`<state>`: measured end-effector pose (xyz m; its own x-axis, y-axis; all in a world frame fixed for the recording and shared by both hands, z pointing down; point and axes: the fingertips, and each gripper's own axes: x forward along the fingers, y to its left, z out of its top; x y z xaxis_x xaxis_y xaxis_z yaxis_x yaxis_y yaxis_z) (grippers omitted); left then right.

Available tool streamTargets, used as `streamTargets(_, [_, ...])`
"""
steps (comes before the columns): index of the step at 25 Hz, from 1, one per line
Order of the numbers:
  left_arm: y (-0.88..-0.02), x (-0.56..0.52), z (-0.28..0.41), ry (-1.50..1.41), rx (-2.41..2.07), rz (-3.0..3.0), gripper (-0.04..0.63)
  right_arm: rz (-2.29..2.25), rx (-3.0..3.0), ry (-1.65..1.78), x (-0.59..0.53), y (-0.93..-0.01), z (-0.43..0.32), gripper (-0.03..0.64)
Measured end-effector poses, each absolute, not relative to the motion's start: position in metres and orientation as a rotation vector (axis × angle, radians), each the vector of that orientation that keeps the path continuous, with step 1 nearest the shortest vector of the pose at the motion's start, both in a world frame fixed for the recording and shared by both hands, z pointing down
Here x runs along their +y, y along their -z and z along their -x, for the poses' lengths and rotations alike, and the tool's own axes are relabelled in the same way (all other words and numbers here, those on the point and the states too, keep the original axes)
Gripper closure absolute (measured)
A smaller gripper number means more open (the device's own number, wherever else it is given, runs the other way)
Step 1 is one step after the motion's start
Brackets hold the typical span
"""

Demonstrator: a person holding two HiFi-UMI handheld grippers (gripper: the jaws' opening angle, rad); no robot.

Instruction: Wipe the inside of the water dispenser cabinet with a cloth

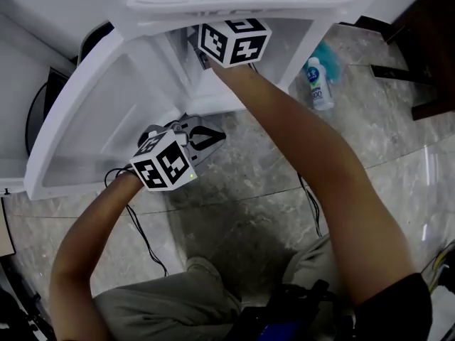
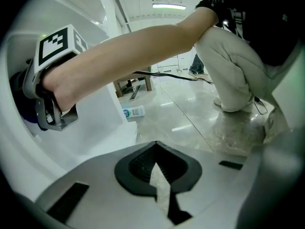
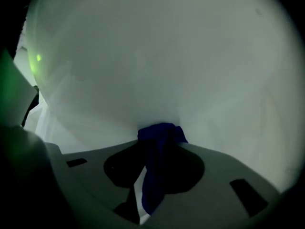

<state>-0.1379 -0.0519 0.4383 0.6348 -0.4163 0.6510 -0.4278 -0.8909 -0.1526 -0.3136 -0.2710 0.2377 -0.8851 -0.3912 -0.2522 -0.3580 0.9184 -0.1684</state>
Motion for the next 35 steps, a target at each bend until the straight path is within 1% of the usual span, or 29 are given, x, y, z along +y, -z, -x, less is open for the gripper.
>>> streamTargets(3, [-0.434, -0.065, 0.137, -1.029, -0.767, -2.802, 0.589, 0.521, 2.828, 0.137, -0.267, -0.238, 0.312, 0.534])
streamTargets(8, [-0.429, -0.077, 0.132, -0.97, -0.784, -2.805, 0.589, 0.419, 2.834, 0.229, -0.238, -0.243, 0.3, 0.534])
streamTargets(15, [-0.438, -0.063, 0.128, -1.027, -0.725, -2.811, 0.589, 0.487, 2.836, 0.204, -0.268, -0.238, 0.317, 0.532])
streamTargets(20, [-0.448, -0.065, 0.134, -1.075, -0.718, -2.8, 0.589, 0.395, 2.875, 0.231, -0.248, -0.241, 0.309, 0.532])
streamTargets(24, [-0.444, -0.074, 0.123, -1.102, -0.695, -2.837, 0.589, 0.401, 2.834, 0.313, -0.234, -0.241, 0.301, 0.532])
streamTargets(30, [-0.438, -0.084, 0.105, -1.183, -0.65, -2.896, 0.589, 0.417, 2.902, 0.21, -0.268, -0.241, 0.32, 0.531])
streamTargets(35, [-0.436, -0.083, 0.103, -1.177, -0.655, -2.888, 0.589, 0.373, 2.974, 0.242, -0.253, -0.249, 0.312, 0.531])
